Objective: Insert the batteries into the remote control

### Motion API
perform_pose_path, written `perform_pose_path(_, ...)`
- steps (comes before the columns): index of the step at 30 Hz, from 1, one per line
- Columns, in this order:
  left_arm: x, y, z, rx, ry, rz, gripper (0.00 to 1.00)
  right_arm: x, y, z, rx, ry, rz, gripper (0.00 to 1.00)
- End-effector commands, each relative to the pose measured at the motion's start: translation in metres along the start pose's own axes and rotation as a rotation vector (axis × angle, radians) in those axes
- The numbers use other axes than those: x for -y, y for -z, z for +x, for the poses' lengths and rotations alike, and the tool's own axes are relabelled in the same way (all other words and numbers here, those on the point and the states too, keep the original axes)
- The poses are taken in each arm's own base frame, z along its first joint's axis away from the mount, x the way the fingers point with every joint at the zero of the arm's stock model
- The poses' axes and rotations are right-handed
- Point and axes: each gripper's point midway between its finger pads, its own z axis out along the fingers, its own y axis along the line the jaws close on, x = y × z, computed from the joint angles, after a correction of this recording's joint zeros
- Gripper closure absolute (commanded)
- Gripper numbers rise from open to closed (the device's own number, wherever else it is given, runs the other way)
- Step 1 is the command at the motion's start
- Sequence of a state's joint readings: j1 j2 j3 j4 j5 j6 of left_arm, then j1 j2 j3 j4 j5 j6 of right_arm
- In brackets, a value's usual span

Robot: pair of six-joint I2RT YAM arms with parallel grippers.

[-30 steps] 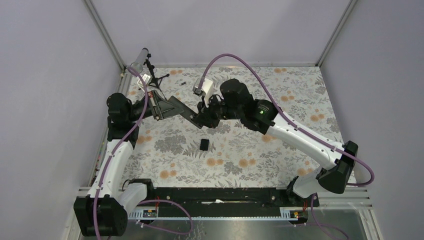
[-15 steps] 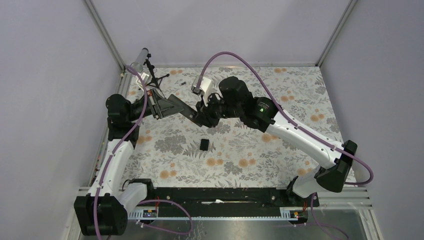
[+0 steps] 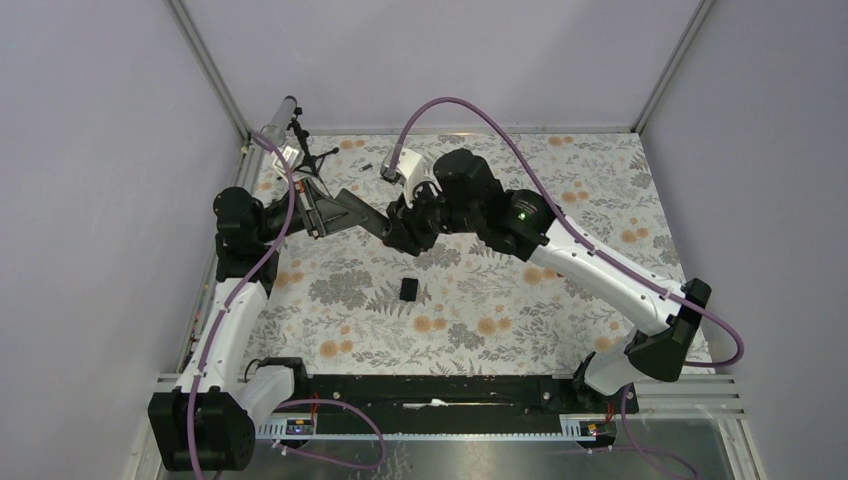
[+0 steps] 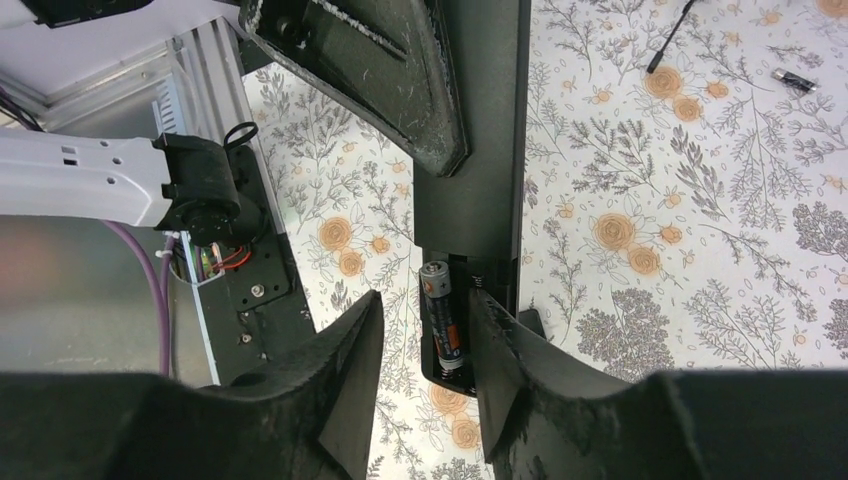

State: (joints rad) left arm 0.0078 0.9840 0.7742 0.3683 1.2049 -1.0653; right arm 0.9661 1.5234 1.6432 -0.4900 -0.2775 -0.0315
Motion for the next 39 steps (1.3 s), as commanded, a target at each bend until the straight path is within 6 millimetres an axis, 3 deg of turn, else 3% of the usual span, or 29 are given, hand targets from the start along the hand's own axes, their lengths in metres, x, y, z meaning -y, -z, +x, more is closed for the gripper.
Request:
perform_pose_path(1,0.013,0.001,-0.001,-0.014,-0.066,0.029,1.00,0.012,0.008,-0.022,0.054,-0.009,0.084,0.54)
perform_pose_path(4,0.013,0.001,-0.002,-0.009,-0.066,0.025,1.00,0.014,0.015,-0.032,0.083,-0.043,0.114,0.47)
perform_pose_path(8,0.013,0.001,-0.003,0.003,-0.080,0.019,1.00,0.017,0.027,-0.051,0.149,-0.146,0.168,0.25)
perform_pose_path(11,0.014,0.001,-0.006,0.025,-0.095,0.012,1.00,0.026,0.037,-0.058,0.196,-0.303,0.252,0.07)
perform_pose_path(13,0.014,0.000,-0.010,0.047,-0.101,0.003,1.00,0.032,0.044,-0.056,0.218,-0.430,0.306,0.01)
perform_pose_path(17,0.014,0.000,-0.017,0.093,-0.094,-0.013,1.00,0.032,0.049,-0.047,0.264,-0.655,0.328,0.00)
perform_pose_path(22,0.018,-0.001,-0.026,0.156,-0.045,-0.006,1.00,0.021,0.037,-0.038,0.310,-0.879,0.210,0.00)
perform_pose_path(35,0.022,0.000,-0.029,0.184,0.004,0.000,1.00,0.001,0.014,-0.049,0.312,-0.974,0.027,0.00)
perform_pose_path(39,0.025,0.002,-0.026,0.182,-0.009,0.007,1.00,0.007,0.011,-0.046,0.315,-1.029,0.026,0.08)
